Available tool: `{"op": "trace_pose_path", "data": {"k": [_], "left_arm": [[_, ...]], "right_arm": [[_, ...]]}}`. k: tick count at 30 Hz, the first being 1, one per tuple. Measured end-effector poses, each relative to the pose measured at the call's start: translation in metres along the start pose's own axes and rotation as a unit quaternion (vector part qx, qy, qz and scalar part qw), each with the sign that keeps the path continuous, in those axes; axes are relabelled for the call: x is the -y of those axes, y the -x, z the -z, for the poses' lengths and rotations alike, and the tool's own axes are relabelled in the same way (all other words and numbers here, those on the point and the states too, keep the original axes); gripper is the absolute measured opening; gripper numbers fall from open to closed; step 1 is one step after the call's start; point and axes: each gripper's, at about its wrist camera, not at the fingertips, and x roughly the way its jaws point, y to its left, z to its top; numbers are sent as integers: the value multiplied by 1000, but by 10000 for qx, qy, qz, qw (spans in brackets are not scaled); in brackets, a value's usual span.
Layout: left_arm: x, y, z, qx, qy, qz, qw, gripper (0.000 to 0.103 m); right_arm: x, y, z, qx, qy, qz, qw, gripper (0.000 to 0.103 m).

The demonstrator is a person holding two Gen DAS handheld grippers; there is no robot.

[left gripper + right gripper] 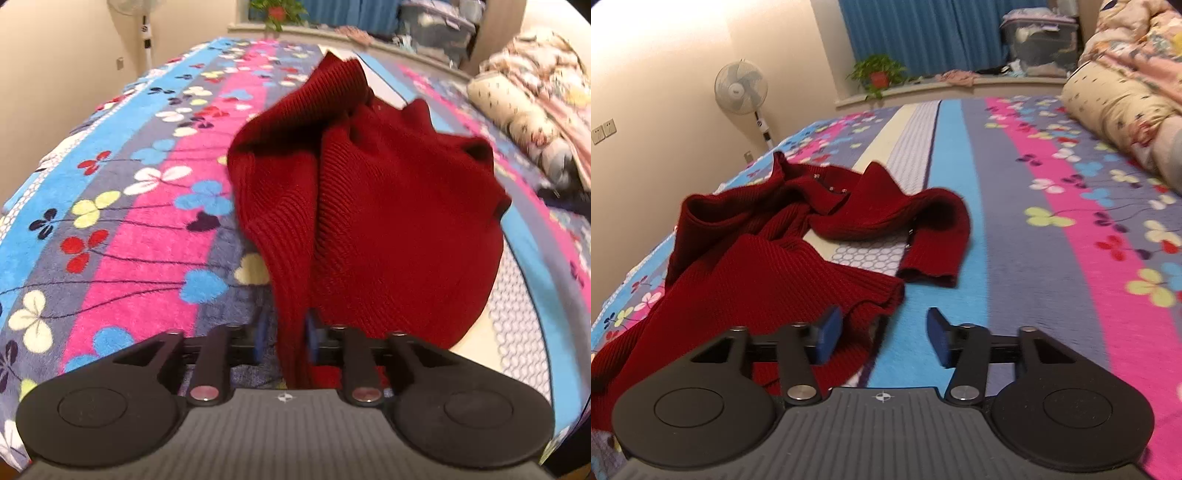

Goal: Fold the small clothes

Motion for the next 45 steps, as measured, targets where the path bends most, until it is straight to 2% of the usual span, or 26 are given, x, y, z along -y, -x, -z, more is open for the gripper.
{"op": "trace_pose_path", "data": {"k": [1,5,11,13,15,16,17,19,20,22,23,26,30,35,38,40,41,42,43,45], "left_arm": [[0,-2,-1,-20,5,-17,10000,37],[-8,-12,-6,-82,231,-22,9997,38],[-14,-21,-8,-165,531,58,9984,40],[-14,-24,-9,-207,559,106,9982,40],[-15,-32,-11,-312,621,109,9975,42],[-15,-36,-11,-371,654,88,9971,42],[-15,-40,-12,-433,685,71,9967,42],[-13,-46,-14,-479,736,67,9961,42],[-11,-47,-15,-472,752,72,9960,41],[-7,-49,-16,-461,723,52,9963,36],[-4,-49,-16,-458,682,52,9966,15],[3,-44,-15,-369,601,-87,9975,13],[6,-24,-12,-40,710,-65,9974,12],[11,12,1,355,792,295,9958,10],[16,34,13,486,504,572,9959,10],[13,42,23,398,363,826,9951,10],[12,41,28,227,289,884,9954,10],[11,37,33,59,221,885,9958,10],[12,32,36,-129,140,847,9962,10],[14,20,41,-485,-7,760,9959,12]], "right_arm": [[-1,-11,-1,-24,-3,-44,10000,64],[0,-52,-2,-110,-95,-186,9997,66],[28,-100,-12,14,-948,-232,9952,66],[30,-114,-12,-93,-892,-230,9957,66],[22,-129,-8,-349,-618,-308,9970,66],[15,-132,-6,-326,-454,-313,9979,65],[7,-134,-4,-269,-218,-277,9990,53],[-9,-134,-3,-268,215,-304,9989,40],[-14,-133,-3,-254,372,-326,9985,20],[-19,-127,-6,-224,561,-387,9974,20],[-20,-120,-8,-169,609,-387,9972,19],[-20,-91,-19,11,629,-490,9968,17],[-19,-31,-35,364,683,-355,9964,16],[-4,43,-32,647,475,-66,9968,15],[8,91,-19,829,270,47,9962,14],[15,117,-5,832,126,182,9963,14],[16,124,4,729,141,375,9965,14],[17,122,10,428,178,632,9969,14],[20,114,18,3,140,798,9967,14],[31,87,37,-926,41,827,9923,15]]}}
